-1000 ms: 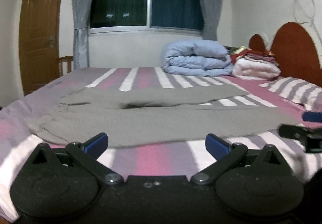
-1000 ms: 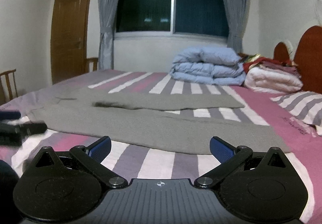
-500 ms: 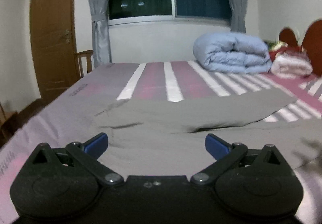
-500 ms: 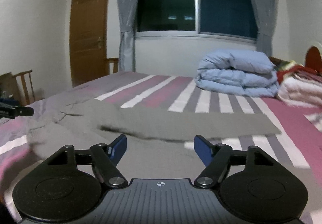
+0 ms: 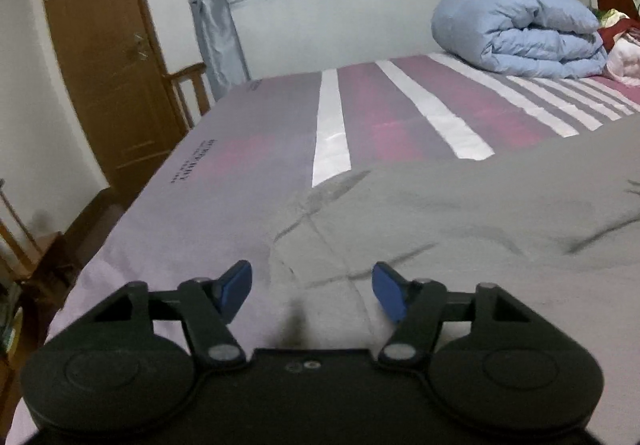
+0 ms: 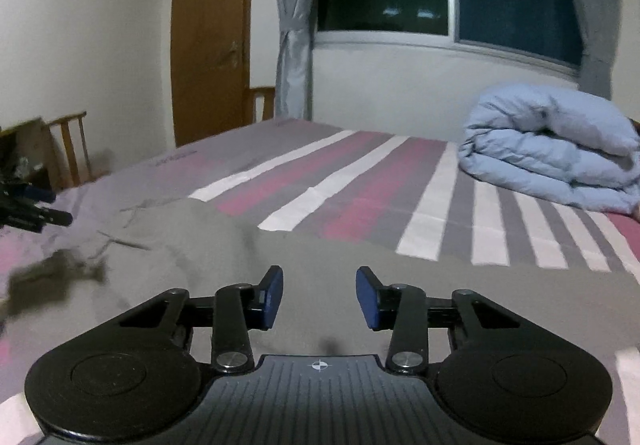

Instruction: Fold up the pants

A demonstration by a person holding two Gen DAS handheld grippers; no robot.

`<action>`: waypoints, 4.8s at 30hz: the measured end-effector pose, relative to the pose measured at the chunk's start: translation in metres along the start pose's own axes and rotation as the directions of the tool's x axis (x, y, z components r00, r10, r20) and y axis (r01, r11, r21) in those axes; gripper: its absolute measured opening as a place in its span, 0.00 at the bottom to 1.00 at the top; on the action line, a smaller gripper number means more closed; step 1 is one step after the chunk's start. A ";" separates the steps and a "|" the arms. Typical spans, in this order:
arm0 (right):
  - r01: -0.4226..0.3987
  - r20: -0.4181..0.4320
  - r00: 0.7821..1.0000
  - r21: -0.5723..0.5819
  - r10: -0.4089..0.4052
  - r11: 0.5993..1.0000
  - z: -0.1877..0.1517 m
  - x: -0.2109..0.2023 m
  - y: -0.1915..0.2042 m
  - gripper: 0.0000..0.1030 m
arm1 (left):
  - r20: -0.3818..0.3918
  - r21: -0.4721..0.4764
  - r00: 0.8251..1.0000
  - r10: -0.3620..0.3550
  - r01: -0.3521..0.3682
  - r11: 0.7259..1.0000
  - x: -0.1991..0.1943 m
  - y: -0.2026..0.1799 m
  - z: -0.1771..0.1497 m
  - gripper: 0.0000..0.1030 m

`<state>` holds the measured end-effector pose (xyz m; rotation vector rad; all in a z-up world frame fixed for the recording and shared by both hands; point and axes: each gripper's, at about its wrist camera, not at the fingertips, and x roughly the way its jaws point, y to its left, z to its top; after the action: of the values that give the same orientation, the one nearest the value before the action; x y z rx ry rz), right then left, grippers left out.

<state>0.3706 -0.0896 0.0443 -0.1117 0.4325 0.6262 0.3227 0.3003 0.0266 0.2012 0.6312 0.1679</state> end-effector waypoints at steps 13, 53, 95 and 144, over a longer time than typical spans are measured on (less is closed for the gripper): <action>-0.150 -0.141 0.981 -0.118 0.133 0.982 0.033 0.174 -0.021 0.40 | -0.107 -0.021 0.991 -0.086 0.084 0.996 0.138 0.046 0.032 0.59; -0.230 -0.237 0.961 -0.388 0.144 0.892 0.049 0.099 0.011 0.08 | 0.130 -0.146 0.925 -0.357 0.374 0.916 0.046 0.077 0.021 0.14; 0.038 -0.084 0.996 0.694 0.028 0.719 -0.106 -0.051 -0.021 0.59 | 0.170 -0.851 0.937 -0.304 0.296 0.434 -0.050 0.063 -0.135 0.69; -0.117 -0.060 0.968 0.748 0.242 0.654 -0.178 -0.166 0.012 0.07 | 0.110 -0.667 0.921 -0.373 0.347 0.659 -0.046 0.092 -0.146 0.21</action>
<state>0.1797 -0.2115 -0.0459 0.6882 0.8356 0.5954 0.1895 0.3990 -0.0410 -0.6493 0.5969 0.0055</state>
